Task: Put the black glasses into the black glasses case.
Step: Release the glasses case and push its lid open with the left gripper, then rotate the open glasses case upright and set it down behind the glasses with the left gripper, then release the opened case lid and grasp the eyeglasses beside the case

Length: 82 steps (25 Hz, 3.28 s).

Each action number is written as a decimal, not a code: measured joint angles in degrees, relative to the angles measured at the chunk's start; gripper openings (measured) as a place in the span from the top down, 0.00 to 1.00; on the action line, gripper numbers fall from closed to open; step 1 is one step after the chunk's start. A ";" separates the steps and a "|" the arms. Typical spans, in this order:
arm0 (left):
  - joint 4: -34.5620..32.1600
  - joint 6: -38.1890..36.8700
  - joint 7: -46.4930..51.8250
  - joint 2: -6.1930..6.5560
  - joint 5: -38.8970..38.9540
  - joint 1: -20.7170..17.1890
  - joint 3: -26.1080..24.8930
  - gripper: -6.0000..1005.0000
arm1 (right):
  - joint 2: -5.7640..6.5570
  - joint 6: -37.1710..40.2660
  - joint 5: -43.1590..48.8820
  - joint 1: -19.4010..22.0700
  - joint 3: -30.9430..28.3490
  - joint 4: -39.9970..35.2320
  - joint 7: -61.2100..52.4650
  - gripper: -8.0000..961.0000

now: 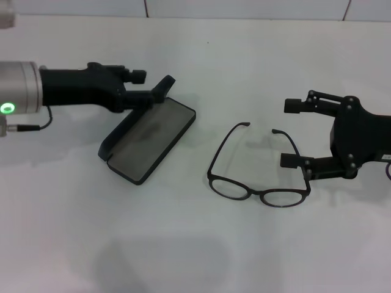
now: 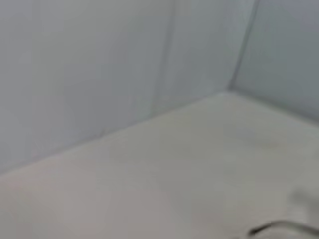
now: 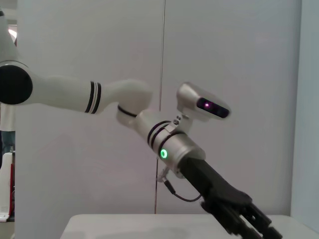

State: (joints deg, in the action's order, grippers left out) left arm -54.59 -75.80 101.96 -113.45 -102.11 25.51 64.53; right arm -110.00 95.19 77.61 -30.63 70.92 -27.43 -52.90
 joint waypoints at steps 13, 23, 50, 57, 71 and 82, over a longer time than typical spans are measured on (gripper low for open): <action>-3.40 5.92 14.27 -4.98 -22.99 3.84 -0.11 0.42 | -0.39 -0.05 0.49 0.87 -0.09 -0.92 0.00 0.08; -3.52 6.28 17.67 -5.66 -28.73 5.89 0.38 0.52 | -0.73 2.61 3.41 1.11 0.36 -1.60 2.63 0.08; -4.35 16.44 -0.14 -6.05 -35.75 14.94 15.86 0.80 | -2.89 7.11 6.76 6.62 -0.09 -2.36 9.98 0.08; -5.91 12.25 -2.70 -6.11 -31.62 14.98 16.01 0.80 | -2.86 7.11 6.77 6.78 -0.09 -2.32 10.42 0.08; -5.46 10.26 -5.28 -6.29 -28.16 15.84 18.15 0.80 | -2.92 7.11 6.77 6.82 -0.09 -1.80 10.46 0.08; -5.40 12.31 -2.78 -6.35 -28.96 15.79 22.27 0.74 | -2.86 7.11 6.65 7.40 -0.09 -1.82 10.32 0.08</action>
State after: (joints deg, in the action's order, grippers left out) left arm -59.99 -63.49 99.19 -119.79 -131.08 41.30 86.79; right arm -112.87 102.30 84.26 -23.23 70.83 -29.25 -42.58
